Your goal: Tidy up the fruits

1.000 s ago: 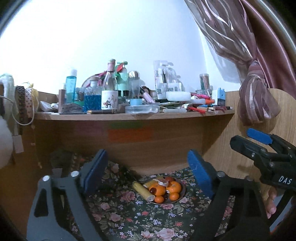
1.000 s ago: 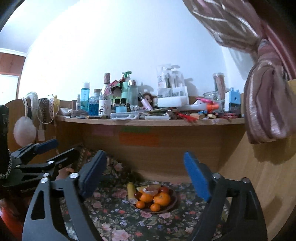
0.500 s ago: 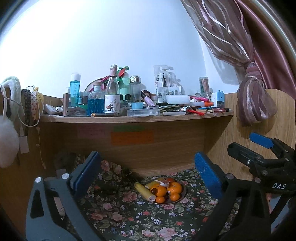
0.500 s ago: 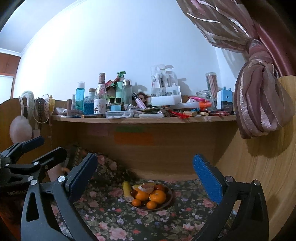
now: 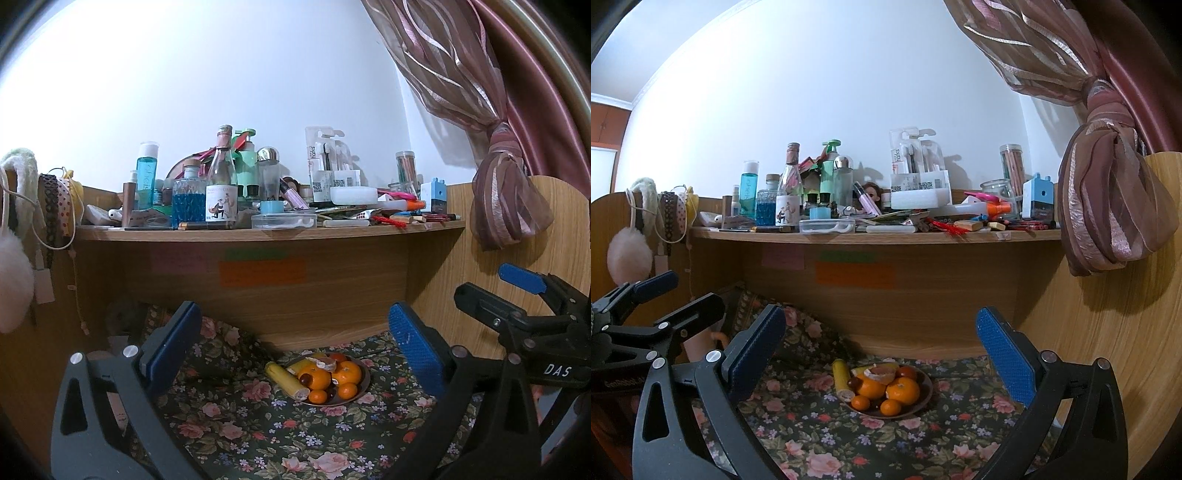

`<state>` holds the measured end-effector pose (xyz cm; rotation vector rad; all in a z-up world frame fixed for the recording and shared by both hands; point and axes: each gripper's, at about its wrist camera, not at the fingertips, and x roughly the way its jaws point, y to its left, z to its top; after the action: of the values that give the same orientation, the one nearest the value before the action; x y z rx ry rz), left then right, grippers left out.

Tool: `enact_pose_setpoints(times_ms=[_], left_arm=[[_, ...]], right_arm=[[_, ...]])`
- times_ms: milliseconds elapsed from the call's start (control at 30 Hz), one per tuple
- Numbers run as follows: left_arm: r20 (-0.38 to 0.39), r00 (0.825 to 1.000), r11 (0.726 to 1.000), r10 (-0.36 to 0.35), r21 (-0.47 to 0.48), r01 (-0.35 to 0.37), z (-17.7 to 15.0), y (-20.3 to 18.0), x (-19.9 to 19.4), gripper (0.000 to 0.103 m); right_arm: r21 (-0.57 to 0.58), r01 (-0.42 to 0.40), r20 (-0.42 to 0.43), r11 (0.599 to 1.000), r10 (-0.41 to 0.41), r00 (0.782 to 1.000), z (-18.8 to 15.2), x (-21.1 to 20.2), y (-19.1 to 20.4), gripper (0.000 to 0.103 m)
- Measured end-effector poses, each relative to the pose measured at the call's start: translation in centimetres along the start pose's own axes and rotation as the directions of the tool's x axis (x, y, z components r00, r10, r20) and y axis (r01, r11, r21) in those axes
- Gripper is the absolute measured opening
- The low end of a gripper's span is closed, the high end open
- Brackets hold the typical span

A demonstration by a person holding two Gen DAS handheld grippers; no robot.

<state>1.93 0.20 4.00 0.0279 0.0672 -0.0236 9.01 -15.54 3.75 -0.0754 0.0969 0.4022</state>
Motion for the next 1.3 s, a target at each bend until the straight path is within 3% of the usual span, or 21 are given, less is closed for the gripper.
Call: enact_pose_setpoints(times_ms=[1300], left_arm=[[-0.034,0.999,1.0,-0.011,-0.009,0.011,-0.7,0.0,1.6,0.103]], right_arm=[[0.012,0.025,0.0,1.0,-0.025,1.0,-0.3,0.2,-0.2,0.103]])
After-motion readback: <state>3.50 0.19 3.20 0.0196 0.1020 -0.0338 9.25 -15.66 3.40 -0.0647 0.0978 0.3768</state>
